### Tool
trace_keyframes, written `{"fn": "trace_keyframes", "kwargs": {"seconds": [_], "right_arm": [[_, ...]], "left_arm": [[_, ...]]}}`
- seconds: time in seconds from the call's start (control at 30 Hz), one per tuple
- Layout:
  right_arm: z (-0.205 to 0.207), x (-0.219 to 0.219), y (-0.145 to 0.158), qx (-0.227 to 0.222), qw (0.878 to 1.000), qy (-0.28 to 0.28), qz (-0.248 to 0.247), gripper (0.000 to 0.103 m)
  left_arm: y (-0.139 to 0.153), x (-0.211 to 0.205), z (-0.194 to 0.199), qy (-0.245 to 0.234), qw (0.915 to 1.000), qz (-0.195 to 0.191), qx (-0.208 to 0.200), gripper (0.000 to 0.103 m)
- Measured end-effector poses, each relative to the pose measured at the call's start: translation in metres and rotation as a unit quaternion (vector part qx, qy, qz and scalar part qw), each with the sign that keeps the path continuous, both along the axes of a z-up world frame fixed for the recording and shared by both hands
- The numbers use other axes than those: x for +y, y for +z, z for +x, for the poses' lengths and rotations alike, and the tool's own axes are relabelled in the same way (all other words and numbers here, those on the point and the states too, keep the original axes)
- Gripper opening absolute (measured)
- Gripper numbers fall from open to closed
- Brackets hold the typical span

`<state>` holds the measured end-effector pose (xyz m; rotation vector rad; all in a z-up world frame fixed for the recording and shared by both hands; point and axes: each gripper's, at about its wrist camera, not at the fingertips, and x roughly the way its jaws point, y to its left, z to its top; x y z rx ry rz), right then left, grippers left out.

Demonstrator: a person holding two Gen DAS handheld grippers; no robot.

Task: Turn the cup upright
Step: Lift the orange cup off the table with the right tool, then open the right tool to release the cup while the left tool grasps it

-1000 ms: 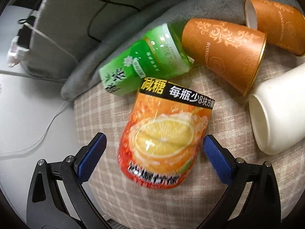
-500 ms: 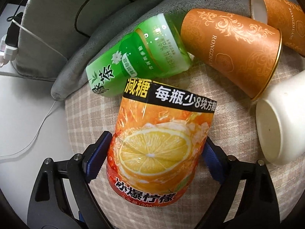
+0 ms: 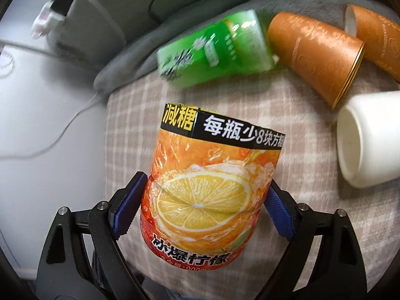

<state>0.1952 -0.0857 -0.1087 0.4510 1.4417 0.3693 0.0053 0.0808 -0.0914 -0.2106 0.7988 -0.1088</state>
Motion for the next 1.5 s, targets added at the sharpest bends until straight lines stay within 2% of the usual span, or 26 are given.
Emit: {"fn": "trace_keyframes", "kwargs": {"seconds": [0.2, 0.43, 0.77, 0.93, 1.0, 1.33, 1.5], "right_arm": [[-0.028, 0.002, 0.003, -0.001, 0.999, 0.049, -0.012, 0.092], [-0.06, -0.002, -0.011, 0.003, 0.996, 0.084, -0.04, 0.092], [-0.077, -0.009, -0.017, -0.001, 0.996, 0.084, -0.036, 0.092], [-0.077, -0.01, -0.018, 0.001, 0.996, 0.086, -0.028, 0.093], [-0.076, -0.011, -0.018, 0.0, 0.996, 0.086, -0.027, 0.098], [-0.076, -0.029, 0.001, -0.022, 0.996, 0.079, -0.021, 0.1], [-0.086, -0.045, 0.026, -0.07, 0.995, 0.07, -0.028, 0.1]], "left_arm": [[0.001, -0.002, -0.002, -0.015, 0.9994, -0.021, 0.022, 0.097], [0.007, -0.009, -0.007, -0.019, 0.9995, -0.011, 0.023, 0.097], [0.014, -0.023, -0.007, -0.034, 0.9991, 0.004, 0.026, 0.097], [0.015, -0.024, -0.004, -0.038, 0.9985, -0.009, 0.038, 0.097], [0.014, -0.023, -0.002, -0.038, 0.9983, -0.013, 0.043, 0.097], [0.007, -0.027, 0.008, -0.051, 0.994, -0.048, 0.083, 0.097], [0.012, -0.032, 0.017, -0.073, 0.9895, -0.078, 0.098, 0.097]]}}
